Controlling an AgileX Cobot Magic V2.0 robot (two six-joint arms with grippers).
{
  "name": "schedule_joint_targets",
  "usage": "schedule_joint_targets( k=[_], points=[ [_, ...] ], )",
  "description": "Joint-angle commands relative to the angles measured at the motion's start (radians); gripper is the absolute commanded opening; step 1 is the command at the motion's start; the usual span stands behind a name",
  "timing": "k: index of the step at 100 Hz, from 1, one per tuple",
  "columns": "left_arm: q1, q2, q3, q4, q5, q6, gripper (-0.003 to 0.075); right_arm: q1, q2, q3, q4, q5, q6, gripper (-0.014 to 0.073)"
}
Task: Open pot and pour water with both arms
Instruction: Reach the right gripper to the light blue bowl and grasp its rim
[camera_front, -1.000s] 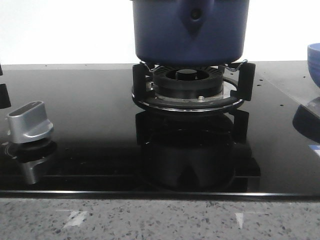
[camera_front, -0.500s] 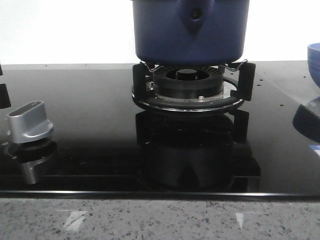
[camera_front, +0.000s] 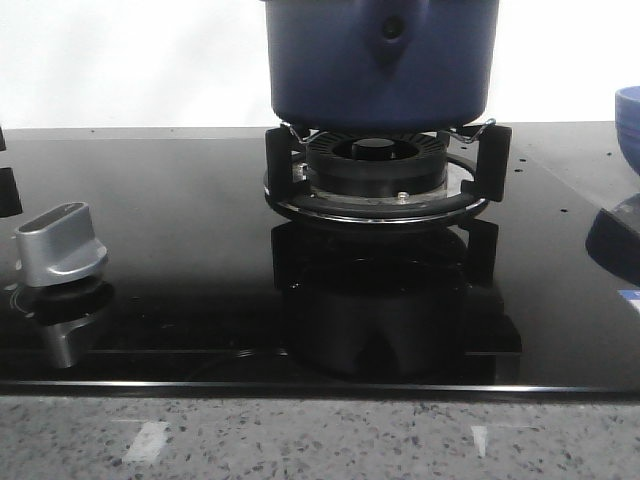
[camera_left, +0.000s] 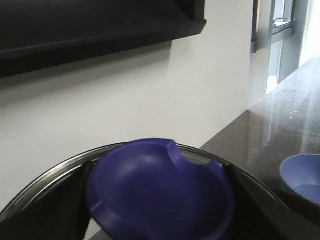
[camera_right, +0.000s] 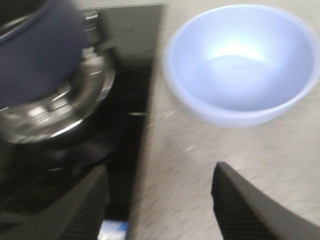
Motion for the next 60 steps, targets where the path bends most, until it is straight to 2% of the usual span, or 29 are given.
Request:
schedule_joint_targets(
  k=[1,15,32,60],
  points=[
    [0.053,-0.071,-0.04,-0.035,0.066,-0.046,0.0365,-0.039,0.099,-0.111,-0.077,-0.024,0.02,0.0402],
    [0.124,-0.084,-0.04,-0.033,0.099,-0.075,0.0365,-0.149,0.274,-0.235,-0.121,0.027,0.02,0.0402],
    [0.145,-0.087,-0.04,-0.033,0.099,-0.075,0.0365,-0.296,0.482,-0.341,-0.109,0.071,0.012,0.0402],
    [0.145,-0.087,-0.04,-0.029,0.085,-0.075,0.0365,-0.372,0.722,-0.38,-0.026,0.003,-0.003,0.0402]
  ],
)
